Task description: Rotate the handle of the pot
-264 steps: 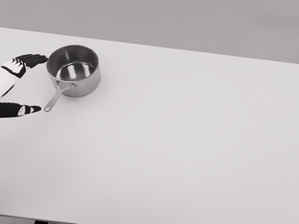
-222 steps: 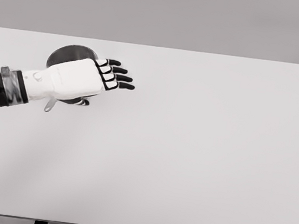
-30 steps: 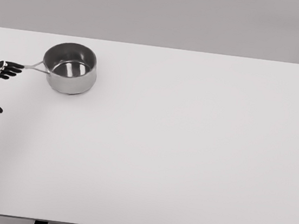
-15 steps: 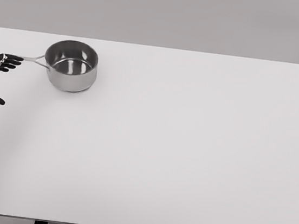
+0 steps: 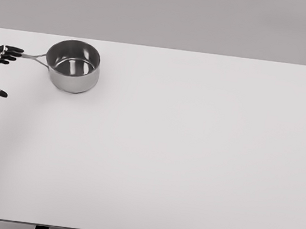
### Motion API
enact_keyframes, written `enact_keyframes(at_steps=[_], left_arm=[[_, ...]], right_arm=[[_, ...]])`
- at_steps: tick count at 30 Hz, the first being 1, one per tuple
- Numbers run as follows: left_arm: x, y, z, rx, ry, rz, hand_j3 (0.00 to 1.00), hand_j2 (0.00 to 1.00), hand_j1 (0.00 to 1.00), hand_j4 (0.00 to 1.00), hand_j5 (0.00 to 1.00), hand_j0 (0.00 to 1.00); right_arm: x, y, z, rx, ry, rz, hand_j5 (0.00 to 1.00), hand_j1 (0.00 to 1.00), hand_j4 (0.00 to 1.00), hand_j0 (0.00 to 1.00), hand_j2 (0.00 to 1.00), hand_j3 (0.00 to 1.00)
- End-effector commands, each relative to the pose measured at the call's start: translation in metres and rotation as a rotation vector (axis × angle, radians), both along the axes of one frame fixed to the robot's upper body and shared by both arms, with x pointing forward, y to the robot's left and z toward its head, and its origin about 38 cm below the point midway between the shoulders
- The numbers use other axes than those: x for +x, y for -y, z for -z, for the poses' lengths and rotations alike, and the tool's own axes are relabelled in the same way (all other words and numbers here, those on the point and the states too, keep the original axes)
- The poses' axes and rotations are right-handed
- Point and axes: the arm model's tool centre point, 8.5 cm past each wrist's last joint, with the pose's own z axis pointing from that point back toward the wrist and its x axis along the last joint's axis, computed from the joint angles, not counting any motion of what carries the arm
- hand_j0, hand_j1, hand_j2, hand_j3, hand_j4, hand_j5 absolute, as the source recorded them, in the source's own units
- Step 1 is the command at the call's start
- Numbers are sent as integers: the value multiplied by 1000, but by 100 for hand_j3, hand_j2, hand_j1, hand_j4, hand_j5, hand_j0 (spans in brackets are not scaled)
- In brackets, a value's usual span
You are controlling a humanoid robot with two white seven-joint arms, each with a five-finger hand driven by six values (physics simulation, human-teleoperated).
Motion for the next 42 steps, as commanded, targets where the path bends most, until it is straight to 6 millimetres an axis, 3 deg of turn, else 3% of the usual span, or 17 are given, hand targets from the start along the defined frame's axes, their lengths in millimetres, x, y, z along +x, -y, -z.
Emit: enact_keyframes(at_steps=[1,16,21,22,25,30,34,37,39,40,42], left_arm=[[1,-1,3,-8,-4,-9,100,100,100,100,100,100],[2,1,-3,-3,16,5,100,100,100,100,100,100],[2,14,-21,-7,62,49,100,100,100,100,100,100],[0,14,-35,-2,107,64,100,100,100,100,100,100],[-12,22,-48,-12,237,174,100,100,100,100,100,100],[-61,28,-76,-28,584,403,100,100,100,100,100,100],[-75,24,-64,-86,634,366,100,100,100,100,100,100],[-85,32,-40,-164,635,336,100,100,100,100,100,100],[-92,52,-28,-218,643,358,100,100,100,100,100,100],[-102,77,-20,-289,665,385,100,100,100,100,100,100],[-109,96,-11,-325,682,400,100,100,100,100,100,100]], right_arm=[[0,0,0,0,0,0,100,100,100,100,100,100],[0,0,0,0,0,0,100,100,100,100,100,100],[0,0,0,0,0,0,100,100,100,100,100,100],[0,0,0,0,0,0,100,100,100,100,100,100],[0,0,0,0,0,0,100,100,100,100,100,100],[0,0,0,0,0,0,100,100,100,100,100,100],[0,0,0,0,0,0,100,100,100,100,100,100],[0,0,0,0,0,0,100,100,100,100,100,100],[0,0,0,0,0,0,100,100,100,100,100,100],[0,0,0,0,0,0,100,100,100,100,100,100],[0,0,0,0,0,0,100,100,100,100,100,100]])
